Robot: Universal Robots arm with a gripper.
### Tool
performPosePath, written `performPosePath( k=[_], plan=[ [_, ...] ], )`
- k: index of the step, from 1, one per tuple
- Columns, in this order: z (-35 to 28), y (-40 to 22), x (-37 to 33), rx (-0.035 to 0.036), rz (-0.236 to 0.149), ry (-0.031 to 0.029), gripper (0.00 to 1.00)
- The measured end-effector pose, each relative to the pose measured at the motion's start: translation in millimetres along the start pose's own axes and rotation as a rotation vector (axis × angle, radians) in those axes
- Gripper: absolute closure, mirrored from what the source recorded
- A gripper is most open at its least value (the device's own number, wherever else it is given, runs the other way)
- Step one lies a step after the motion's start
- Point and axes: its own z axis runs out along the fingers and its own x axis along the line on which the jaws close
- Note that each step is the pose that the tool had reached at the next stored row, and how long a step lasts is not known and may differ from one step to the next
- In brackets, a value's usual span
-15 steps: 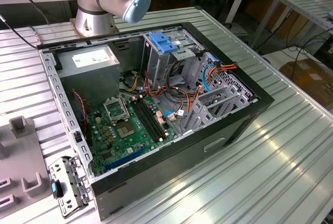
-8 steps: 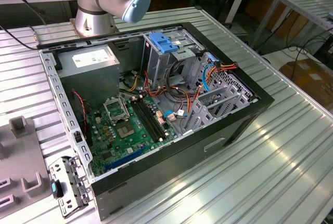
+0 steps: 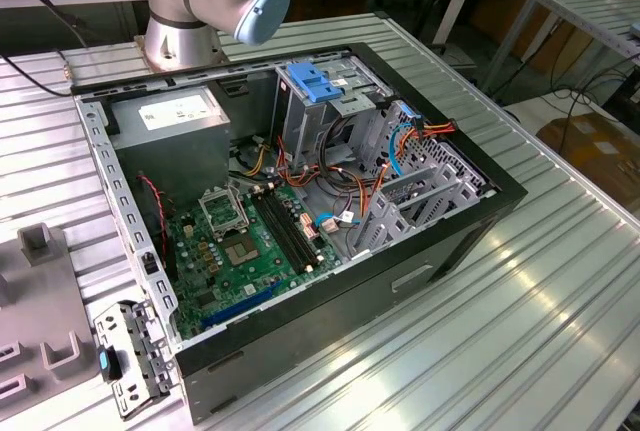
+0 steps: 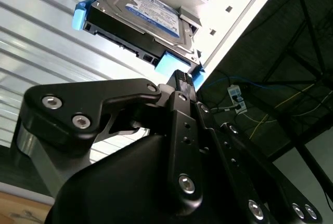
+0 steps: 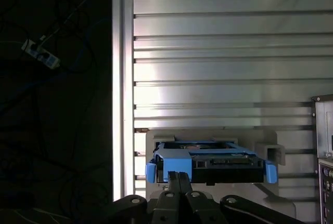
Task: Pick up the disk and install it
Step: 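Pick up the disk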
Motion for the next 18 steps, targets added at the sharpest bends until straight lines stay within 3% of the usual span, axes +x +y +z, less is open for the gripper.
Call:
performPosePath(
  k=[8, 12, 15, 18],
  plan=[
    [0.0, 0.0, 0.1, -0.0001, -0.013, 0.0007, 0.89],
    [0.1, 0.0, 0.0, 0.0018, -0.099, 0.005, 0.89],
    [0.0, -0.1, 0.0, 0.0053, -0.249, 0.0127, 0.89],
    [0.0, 0.0, 0.0, 0.0067, -0.31, 0.0159, 0.89]
  ],
)
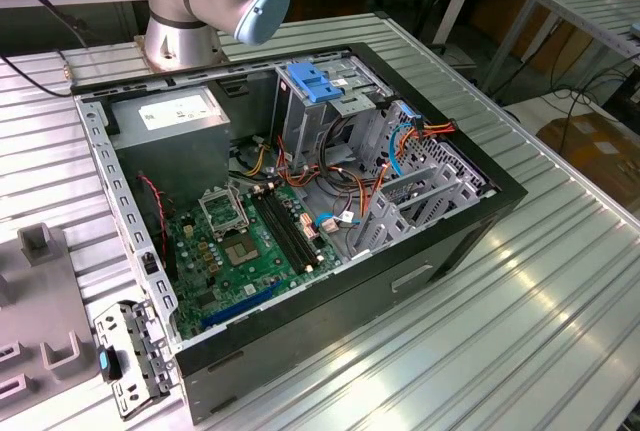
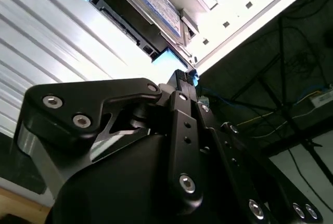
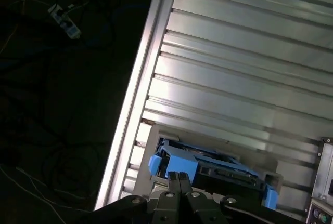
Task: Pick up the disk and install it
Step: 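Pick up the disk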
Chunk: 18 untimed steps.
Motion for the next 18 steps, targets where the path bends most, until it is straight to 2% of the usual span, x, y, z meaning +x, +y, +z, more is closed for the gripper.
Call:
performPosePath(
  k=[3, 6, 7, 9, 11, 12, 14, 18],
  plan=[
    [0.0, 0.0, 0.0, 0.0014, -0.063, 0.0032, 0.89],
    [0.0, 0.0, 0.0, 0.004, -0.174, 0.0088, 0.89],
    [0.0, 0.0, 0.0, 0.0044, -0.191, 0.0098, 0.89],
    [0.0, 0.0, 0.0, 0.0057, -0.249, 0.0128, 0.89],
    [0.0, 0.0, 0.0, 0.0076, -0.333, 0.0171, 0.89],
    [0.0, 0.0, 0.0, 0.0082, -0.357, 0.0184, 0.89],
    [0.0, 0.0, 0.0, 0.0087, -0.379, 0.0194, 0.89],
    [0.0, 0.0, 0.0, 0.009, -0.382, 0.0197, 0.89]
  ],
)
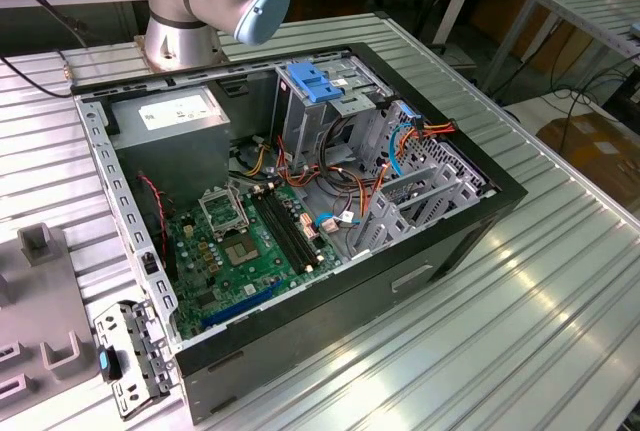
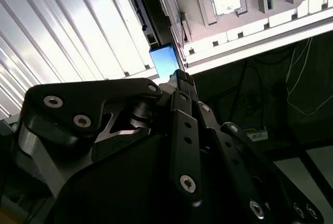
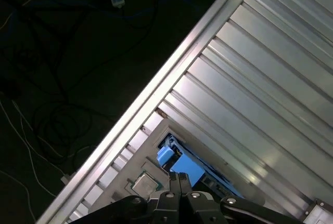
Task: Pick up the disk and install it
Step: 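Pick up the disk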
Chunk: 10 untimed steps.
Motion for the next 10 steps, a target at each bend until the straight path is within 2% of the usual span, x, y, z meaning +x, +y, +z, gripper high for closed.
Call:
performPosePath(
  k=[10],
  plan=[
    [0.0, 0.0, 0.0, 0.0006, -0.012, 0.0009, 0.89]
  ],
)
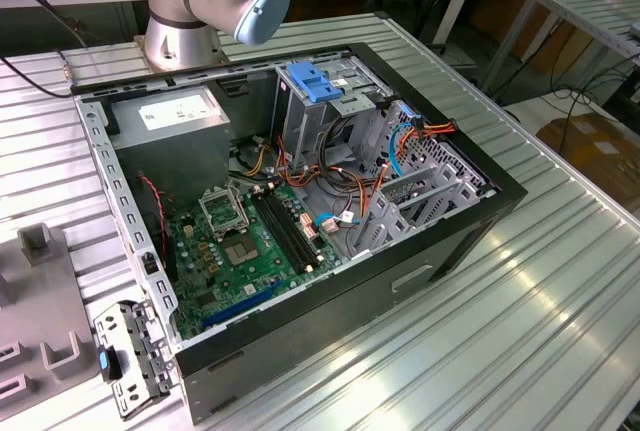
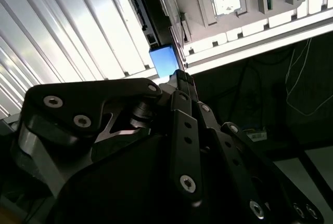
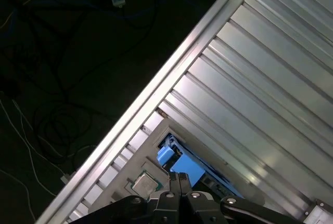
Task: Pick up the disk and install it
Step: 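Pick up the disk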
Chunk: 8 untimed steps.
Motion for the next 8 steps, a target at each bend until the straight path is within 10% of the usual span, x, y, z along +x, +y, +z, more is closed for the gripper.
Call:
performPosePath(
  k=[8],
  plan=[
    [0.0, 0.0, 0.0, 0.0036, -0.155, 0.0079, 0.89]
  ],
)
